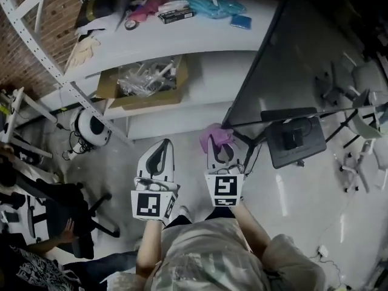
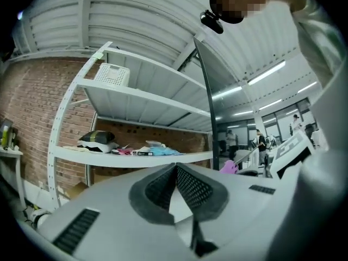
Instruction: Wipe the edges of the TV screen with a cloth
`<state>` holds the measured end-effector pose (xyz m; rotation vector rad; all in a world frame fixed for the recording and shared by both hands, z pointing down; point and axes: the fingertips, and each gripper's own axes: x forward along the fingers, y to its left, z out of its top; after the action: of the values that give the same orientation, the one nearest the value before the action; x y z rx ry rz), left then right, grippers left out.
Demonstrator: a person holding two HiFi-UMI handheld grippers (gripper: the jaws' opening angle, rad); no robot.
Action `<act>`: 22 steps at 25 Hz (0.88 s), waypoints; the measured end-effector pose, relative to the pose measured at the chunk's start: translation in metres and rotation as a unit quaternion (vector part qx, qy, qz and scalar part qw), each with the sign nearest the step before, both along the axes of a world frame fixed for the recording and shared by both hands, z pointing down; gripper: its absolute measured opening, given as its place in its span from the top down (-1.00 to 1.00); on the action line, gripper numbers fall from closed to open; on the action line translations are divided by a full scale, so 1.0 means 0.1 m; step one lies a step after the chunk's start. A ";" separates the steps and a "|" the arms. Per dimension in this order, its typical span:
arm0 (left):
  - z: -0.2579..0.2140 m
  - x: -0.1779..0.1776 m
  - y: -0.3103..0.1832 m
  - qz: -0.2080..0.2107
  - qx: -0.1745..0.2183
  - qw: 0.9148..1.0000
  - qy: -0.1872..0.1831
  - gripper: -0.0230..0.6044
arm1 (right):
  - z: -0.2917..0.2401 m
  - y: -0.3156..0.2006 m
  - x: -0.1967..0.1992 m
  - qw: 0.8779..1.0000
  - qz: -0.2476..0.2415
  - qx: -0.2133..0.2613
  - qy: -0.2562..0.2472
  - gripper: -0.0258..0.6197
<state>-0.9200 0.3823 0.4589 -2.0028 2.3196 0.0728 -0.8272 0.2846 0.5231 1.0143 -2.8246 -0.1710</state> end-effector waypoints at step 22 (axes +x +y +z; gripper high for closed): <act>-0.44 -0.01 0.01 0.093 0.052 0.994 -0.022 0.88 | -0.52 0.02 -0.01 0.998 0.052 0.023 -0.030 0.73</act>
<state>-0.9208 0.3834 0.4145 -2.1396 2.0519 0.1548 -0.8287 0.2864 0.4711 1.1940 -2.8244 -0.1968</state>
